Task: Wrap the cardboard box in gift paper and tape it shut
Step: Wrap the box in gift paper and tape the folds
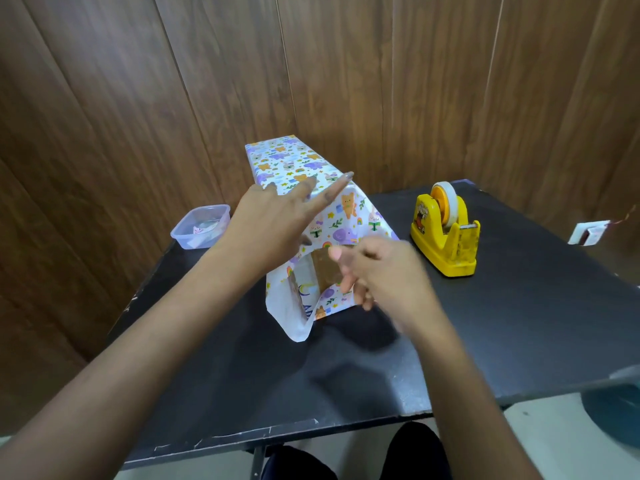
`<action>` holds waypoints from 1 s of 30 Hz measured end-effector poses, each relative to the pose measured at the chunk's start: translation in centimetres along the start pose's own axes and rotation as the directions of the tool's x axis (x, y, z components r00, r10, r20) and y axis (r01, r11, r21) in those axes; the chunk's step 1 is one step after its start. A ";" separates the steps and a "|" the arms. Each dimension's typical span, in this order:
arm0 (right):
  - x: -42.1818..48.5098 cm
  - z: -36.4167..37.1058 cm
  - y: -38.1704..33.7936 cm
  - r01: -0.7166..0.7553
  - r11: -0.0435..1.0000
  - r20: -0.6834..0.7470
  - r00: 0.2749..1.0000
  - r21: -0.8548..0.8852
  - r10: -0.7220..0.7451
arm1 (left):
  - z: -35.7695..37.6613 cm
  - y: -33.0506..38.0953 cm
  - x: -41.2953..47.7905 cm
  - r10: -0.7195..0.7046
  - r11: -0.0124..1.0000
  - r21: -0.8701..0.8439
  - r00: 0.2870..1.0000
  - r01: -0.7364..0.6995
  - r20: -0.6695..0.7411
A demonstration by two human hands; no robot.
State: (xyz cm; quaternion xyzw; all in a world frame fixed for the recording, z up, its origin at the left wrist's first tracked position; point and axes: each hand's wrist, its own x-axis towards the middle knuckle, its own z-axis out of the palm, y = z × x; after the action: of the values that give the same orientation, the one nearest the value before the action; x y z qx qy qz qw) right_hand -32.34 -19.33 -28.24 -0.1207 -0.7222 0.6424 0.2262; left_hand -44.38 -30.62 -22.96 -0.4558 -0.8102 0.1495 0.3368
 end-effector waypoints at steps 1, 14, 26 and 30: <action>-0.3 -1.1 -1.3 0.084 0.996 -0.053 0.995 0.043 -0.082 | -0.5 -0.1 0.0 -0.040 0.999 -0.037 0.999 0.040 -0.001; 8.4 -2.8 5.6 -0.546 0.832 -0.046 0.838 -0.096 0.544 | 1.8 -2.2 -0.6 -0.374 -0.071 -0.868 0.793 0.492 0.480; 9.0 -2.8 5.9 -0.652 0.740 0.120 0.731 -0.166 0.671 | 2.7 -3.9 -4.7 -0.329 -0.724 -0.658 0.734 0.208 0.594; 8.1 -3.3 6.0 -0.617 0.787 0.200 0.770 -0.005 0.605 | 4.3 -4.2 -7.2 -0.251 -0.834 -0.529 0.743 0.160 0.621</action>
State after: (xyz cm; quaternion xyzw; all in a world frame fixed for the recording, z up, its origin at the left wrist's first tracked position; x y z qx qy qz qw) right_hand -38.46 -11.79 -32.49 -0.2795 -0.6421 0.7112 -0.0617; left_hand -47.46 -38.66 -26.75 -0.1441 -0.5200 -0.8088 -0.2337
